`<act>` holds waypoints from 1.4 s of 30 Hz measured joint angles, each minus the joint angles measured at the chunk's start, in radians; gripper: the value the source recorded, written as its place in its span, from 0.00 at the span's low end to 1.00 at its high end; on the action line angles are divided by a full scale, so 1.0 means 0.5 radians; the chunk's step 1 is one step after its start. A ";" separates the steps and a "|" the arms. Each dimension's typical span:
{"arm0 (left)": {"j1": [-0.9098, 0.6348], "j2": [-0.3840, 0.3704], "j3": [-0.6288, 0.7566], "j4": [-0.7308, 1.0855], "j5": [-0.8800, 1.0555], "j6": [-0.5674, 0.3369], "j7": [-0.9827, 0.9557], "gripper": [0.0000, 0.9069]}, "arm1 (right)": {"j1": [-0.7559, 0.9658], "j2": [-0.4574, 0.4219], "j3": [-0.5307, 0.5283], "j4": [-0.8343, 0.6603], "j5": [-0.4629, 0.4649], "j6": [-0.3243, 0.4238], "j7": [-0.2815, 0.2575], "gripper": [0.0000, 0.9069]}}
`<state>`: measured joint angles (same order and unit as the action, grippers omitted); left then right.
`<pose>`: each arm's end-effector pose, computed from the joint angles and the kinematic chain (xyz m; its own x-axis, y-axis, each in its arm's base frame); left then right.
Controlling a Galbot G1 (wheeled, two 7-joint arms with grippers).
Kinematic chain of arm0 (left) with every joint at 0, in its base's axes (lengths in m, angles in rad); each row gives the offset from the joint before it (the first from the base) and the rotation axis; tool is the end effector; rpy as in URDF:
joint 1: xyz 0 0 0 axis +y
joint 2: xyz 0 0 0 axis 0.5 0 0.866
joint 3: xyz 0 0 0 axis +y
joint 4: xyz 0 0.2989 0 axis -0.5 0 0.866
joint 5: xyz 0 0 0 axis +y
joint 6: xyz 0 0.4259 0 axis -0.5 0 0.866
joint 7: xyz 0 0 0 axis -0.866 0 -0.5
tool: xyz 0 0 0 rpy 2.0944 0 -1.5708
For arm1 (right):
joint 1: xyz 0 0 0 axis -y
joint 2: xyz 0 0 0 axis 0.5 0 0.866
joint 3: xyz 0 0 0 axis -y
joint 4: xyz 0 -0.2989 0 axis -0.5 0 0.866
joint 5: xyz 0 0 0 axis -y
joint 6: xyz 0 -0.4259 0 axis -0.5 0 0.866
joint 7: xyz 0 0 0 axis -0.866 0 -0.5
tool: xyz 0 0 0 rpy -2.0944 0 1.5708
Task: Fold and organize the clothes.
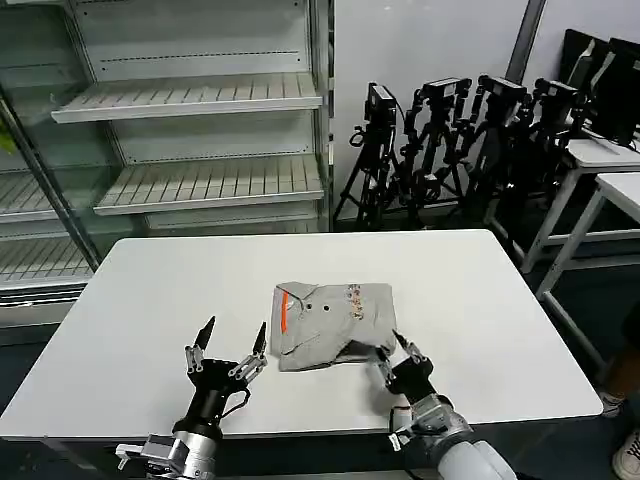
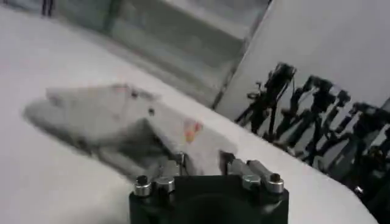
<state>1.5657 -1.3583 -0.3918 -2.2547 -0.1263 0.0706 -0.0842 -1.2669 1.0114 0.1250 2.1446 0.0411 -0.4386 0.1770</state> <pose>0.2653 -0.0361 -0.1954 -0.9861 0.1525 -0.0658 0.1537 0.9880 -0.0139 0.2932 0.0817 -0.1998 -0.9372 -0.2654 0.2262 -0.3379 0.8515 -0.4010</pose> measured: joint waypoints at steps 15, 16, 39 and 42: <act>0.038 0.030 -0.038 -0.018 -0.028 -0.006 0.000 1.00 | 0.288 0.279 -0.118 -0.172 0.454 0.088 0.126 0.81; 0.036 0.031 -0.037 -0.015 -0.028 -0.007 0.000 1.00 | 0.310 0.301 -0.127 -0.202 0.474 0.077 0.135 0.63; -0.014 0.047 0.001 0.019 -0.042 0.005 0.000 1.00 | 0.434 0.502 -0.185 -0.639 0.752 0.059 0.171 0.08; -0.016 0.053 0.001 0.022 -0.048 0.007 0.001 1.00 | 0.432 0.510 -0.191 -0.649 0.778 0.104 0.171 0.93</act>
<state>1.5580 -1.3319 -0.3915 -2.2436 -0.1501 0.0739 -0.0839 -1.0510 1.2665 0.0298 1.8203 0.4300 -0.3865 0.2623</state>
